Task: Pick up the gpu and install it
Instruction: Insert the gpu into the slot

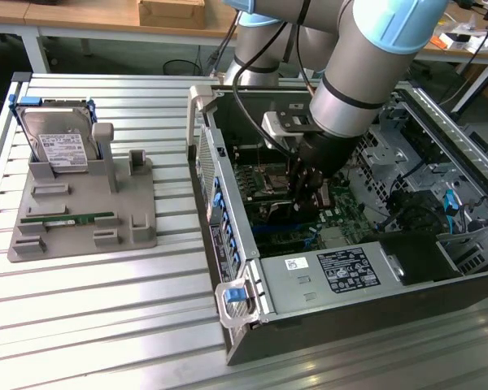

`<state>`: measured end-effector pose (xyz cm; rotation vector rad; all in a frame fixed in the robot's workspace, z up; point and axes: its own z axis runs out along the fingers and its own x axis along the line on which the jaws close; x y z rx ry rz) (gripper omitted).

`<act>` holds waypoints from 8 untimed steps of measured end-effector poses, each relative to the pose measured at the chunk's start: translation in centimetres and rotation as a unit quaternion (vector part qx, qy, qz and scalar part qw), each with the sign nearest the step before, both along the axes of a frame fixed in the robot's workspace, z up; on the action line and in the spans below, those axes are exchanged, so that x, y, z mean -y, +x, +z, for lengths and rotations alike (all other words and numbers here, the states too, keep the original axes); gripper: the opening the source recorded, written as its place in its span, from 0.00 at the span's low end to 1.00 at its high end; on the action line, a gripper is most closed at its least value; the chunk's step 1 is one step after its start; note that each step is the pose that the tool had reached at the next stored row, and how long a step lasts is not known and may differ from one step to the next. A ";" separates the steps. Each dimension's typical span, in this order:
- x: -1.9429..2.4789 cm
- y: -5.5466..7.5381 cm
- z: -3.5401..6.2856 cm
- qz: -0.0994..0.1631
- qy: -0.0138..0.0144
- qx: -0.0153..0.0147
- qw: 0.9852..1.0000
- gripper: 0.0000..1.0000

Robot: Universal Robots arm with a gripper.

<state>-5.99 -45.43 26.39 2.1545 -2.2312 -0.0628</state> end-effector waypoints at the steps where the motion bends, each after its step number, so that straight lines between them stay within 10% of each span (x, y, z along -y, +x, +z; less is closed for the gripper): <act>1: 0.00 0.1 -0.04 0.000 0.000 0.000 1.000 0.26; 8: 0.04 0.1 0.33 0.000 0.000 0.002 1.000 0.26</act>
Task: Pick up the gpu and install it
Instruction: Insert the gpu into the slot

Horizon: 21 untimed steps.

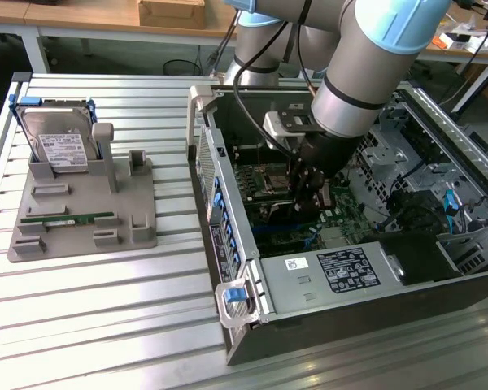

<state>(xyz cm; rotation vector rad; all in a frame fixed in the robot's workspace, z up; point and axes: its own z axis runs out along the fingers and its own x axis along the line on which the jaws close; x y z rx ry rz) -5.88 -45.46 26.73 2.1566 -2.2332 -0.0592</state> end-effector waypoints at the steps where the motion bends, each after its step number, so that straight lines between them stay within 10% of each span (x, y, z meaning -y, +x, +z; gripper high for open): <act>1: 0.00 0.0 0.07 0.000 0.000 0.000 1.000 0.26; 21: 0.21 -0.6 0.14 0.000 0.000 0.001 1.000 0.26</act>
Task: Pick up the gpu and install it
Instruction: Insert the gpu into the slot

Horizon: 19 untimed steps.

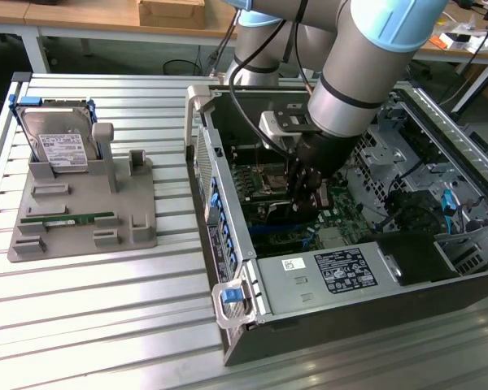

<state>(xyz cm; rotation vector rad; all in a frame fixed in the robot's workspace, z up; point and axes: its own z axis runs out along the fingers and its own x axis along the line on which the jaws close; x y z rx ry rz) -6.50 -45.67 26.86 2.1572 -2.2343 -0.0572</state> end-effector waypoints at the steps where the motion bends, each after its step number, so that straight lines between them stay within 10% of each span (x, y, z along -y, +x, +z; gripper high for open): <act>1: 0.00 0.0 -0.02 0.000 0.000 0.000 1.000 0.26; 19: -0.20 -0.2 -0.37 0.001 0.001 0.000 1.000 0.26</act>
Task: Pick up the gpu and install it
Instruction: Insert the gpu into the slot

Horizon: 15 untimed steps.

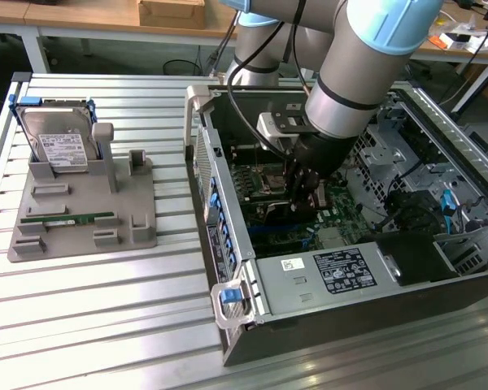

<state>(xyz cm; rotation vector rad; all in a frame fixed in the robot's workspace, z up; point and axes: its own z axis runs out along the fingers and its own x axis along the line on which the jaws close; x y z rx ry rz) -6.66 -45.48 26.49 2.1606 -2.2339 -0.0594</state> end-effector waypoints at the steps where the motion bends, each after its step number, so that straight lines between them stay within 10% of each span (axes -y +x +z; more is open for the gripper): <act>1: 0.00 0.0 -0.01 0.000 0.000 0.000 1.000 0.26; 10: 0.08 0.0 -0.13 -0.001 -0.001 0.000 1.000 0.26; 12: 0.08 0.1 -0.13 -0.001 -0.014 0.000 1.000 0.26; 15: 0.08 0.2 -0.20 -0.001 -0.015 0.000 1.000 0.26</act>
